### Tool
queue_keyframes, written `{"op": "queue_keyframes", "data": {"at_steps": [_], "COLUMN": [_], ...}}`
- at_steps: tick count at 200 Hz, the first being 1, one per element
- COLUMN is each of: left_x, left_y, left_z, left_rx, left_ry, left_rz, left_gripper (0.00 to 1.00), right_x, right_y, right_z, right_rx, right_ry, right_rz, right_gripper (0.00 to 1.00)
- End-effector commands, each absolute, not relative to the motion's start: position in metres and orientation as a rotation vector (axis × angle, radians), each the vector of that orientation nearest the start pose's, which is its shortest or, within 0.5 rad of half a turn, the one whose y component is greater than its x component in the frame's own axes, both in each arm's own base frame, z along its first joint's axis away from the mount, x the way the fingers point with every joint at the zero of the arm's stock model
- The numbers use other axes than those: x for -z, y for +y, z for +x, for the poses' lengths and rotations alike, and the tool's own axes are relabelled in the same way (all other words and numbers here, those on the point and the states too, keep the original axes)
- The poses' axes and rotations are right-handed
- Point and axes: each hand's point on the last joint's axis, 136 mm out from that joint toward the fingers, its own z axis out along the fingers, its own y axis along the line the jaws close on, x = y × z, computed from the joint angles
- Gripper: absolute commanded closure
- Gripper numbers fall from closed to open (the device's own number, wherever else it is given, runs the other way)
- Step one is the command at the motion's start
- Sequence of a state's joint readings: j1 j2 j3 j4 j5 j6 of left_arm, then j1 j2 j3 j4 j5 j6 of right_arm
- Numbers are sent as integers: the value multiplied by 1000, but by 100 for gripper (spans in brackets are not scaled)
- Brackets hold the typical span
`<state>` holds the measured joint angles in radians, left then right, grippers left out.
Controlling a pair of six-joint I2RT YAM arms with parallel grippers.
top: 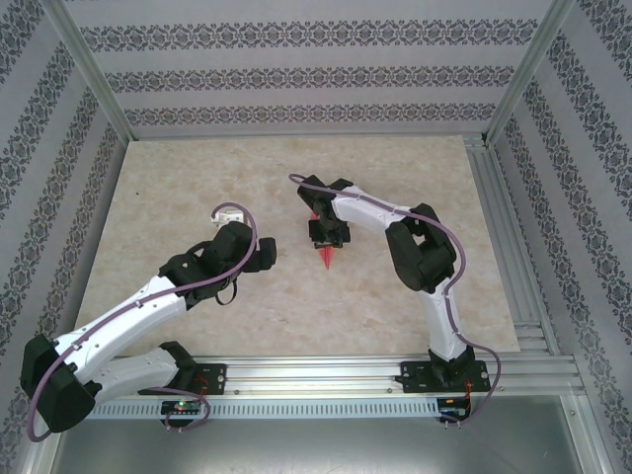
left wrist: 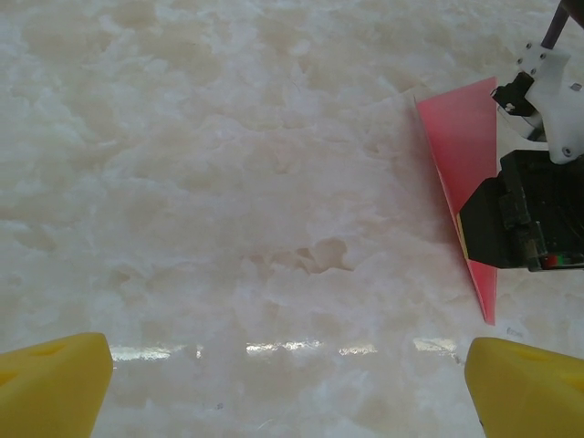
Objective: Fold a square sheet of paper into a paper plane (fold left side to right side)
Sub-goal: Place the paper plane at the center of the table, then reset both arms
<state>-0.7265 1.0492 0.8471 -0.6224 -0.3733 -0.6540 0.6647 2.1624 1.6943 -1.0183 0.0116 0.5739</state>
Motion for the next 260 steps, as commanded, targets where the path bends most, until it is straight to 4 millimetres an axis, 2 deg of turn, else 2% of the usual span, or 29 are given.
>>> {"op": "queue_keyframes", "data": {"at_steps": [1, 29, 54, 71, 101, 130, 145, 160, 167, 171, 173, 203, 213, 226, 247, 260], "left_x": [-195, -201, -205, -210, -218, -228, -234, -239, -241, -242, -243, -243, -239, -230, -200, -185], "left_y": [-147, -148, -149, -141, -103, -50, -23, -2, 7, 13, 15, 44, 48, 51, 34, 22], "left_z": [269, 270, 275, 281, 294, 302, 302, 300, 299, 297, 297, 286, 287, 294, 325, 339], "left_rx": [215, 227, 242, 214, 127, 4, -118, -238, -298, -333, -352, -607, -682, -738, -602, -492], "left_ry": [2318, 2303, 2277, 2250, 2156, 2023, 1950, 1883, 1853, 1833, 1822, 1679, 1670, 1711, 1843, 1867], "left_rz": [-78, -90, -113, -162, -333, -527, -606, -655, -673, -686, -693, -750, -724, -670, -471, -370], "left_gripper": [0, 0, 0, 0, 0, 0, 0, 0, 0, 0, 0, 0, 0, 0, 0, 0], "right_x": [-77, -107, -137, -160, -197, -211, -211, -209, -205, -204, -203, -176, -163, -151, -136, -127], "right_y": [268, 264, 248, 235, 202, 140, 105, 75, 61, 54, 50, -8, -30, -48, -66, -69], "right_z": [343, 340, 338, 337, 336, 338, 338, 338, 338, 338, 338, 333, 330, 329, 329, 333], "right_rx": [-58, -78, -54, -92, -142, -67, -46, -30, -12, -5, 1, 102, 159, 204, 300, 323], "right_ry": [2977, 2930, 2863, 2788, 2625, 2501, 2435, 2364, 2334, 2319, 2312, 2271, 2261, 2236, 2175, 2128], "right_rz": [-180, -187, -195, -190, -207, -128, -45, 30, 69, 84, 91, 290, 379, 443, 449, 427], "right_gripper": [69, 67, 62, 58, 49, 42, 38, 26, 17, 5, 3, 2, 2, 2, 2, 2]}}
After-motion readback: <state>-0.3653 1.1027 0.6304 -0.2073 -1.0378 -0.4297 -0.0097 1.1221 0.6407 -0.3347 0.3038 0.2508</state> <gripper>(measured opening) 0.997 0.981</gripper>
